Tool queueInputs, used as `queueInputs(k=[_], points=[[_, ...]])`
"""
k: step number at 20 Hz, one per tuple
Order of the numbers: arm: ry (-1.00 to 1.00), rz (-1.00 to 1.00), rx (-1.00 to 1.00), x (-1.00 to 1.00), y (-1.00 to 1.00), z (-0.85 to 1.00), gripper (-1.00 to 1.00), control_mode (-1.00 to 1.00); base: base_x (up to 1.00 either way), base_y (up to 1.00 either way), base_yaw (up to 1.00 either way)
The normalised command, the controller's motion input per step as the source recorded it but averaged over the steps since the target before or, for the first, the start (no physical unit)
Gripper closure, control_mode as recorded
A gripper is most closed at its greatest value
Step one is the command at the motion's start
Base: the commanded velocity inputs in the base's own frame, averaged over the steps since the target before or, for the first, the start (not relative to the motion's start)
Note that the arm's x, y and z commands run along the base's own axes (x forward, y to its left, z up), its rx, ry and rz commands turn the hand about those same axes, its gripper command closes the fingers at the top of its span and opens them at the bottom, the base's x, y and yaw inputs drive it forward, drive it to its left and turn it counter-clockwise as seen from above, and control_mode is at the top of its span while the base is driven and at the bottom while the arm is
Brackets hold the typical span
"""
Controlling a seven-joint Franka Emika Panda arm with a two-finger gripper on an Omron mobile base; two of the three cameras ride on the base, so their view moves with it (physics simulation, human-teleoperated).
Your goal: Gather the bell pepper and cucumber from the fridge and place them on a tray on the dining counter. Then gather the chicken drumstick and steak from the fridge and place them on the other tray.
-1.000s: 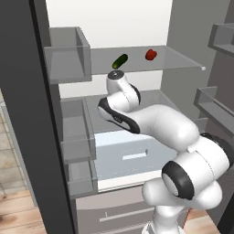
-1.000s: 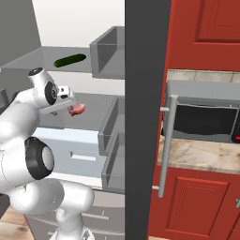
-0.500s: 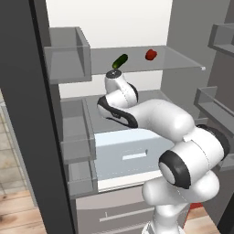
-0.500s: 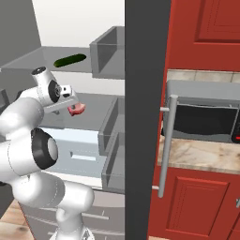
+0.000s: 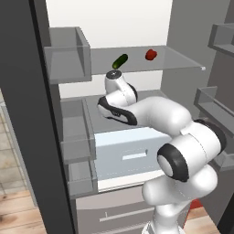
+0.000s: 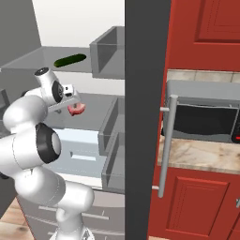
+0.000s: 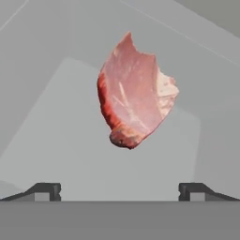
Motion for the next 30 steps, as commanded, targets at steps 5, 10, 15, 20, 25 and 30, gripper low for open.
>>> queueInputs(k=[5, 10, 15, 20, 25, 30], points=[[0.00, 0.03, 0.00, 0.28, 0.00, -0.15, -1.00, -1.00, 0.00, 0.00, 0.00], [0.04, 0.02, -0.01, 0.31, 0.01, -0.21, -1.00, -1.00, 0.00, 0.00, 0.00], [0.08, 0.01, -0.01, 0.33, 0.01, -0.23, -1.00, -1.00, 0.00, 0.00, 0.00], [0.04, 0.01, 0.00, 0.28, 0.01, -0.12, -1.00, -1.00, 0.00, 0.00, 0.00], [-0.02, 0.00, -0.01, 0.06, 0.05, 0.00, -1.00, -1.00, 0.00, 0.00, 0.00], [0.00, 0.00, -0.01, 0.21, 0.10, 0.00, -1.00, -1.00, 0.00, 0.00, 0.00]])
